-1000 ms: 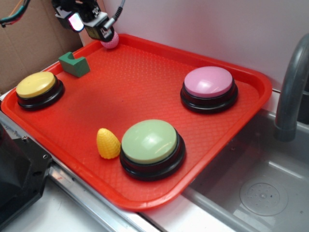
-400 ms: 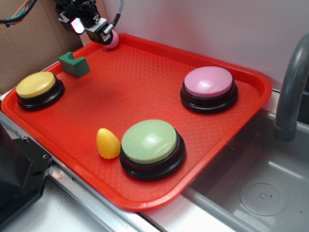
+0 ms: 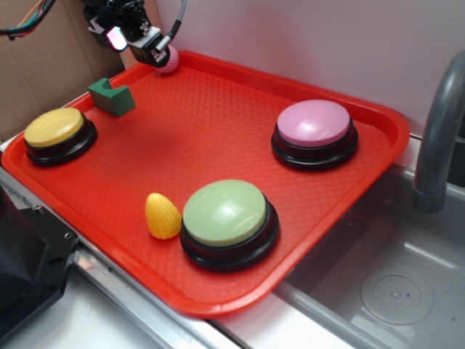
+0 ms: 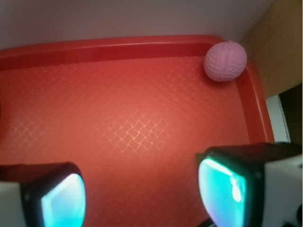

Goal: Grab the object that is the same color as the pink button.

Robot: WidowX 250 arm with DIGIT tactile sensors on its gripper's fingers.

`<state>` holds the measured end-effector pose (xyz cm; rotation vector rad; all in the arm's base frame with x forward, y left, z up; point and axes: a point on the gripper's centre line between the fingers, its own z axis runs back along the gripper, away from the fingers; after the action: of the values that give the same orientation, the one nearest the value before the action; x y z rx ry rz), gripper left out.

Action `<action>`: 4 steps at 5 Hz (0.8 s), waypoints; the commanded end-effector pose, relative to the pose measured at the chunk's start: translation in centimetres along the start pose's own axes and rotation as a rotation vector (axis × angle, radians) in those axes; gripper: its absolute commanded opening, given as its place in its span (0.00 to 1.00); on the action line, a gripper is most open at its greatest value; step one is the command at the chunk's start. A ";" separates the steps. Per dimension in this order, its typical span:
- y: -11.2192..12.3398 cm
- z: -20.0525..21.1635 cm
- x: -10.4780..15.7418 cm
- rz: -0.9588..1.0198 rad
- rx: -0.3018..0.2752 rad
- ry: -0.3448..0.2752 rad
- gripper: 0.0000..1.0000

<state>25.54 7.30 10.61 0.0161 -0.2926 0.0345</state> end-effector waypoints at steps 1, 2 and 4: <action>5.2 -0.3 3.2 0.269 0.039 -0.233 1.00; 7.1 -2.7 3.9 0.447 0.041 -0.236 1.00; 8.5 -6.4 5.4 0.516 0.120 -0.189 1.00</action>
<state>31.37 15.53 4.16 0.0508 -0.4117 0.5774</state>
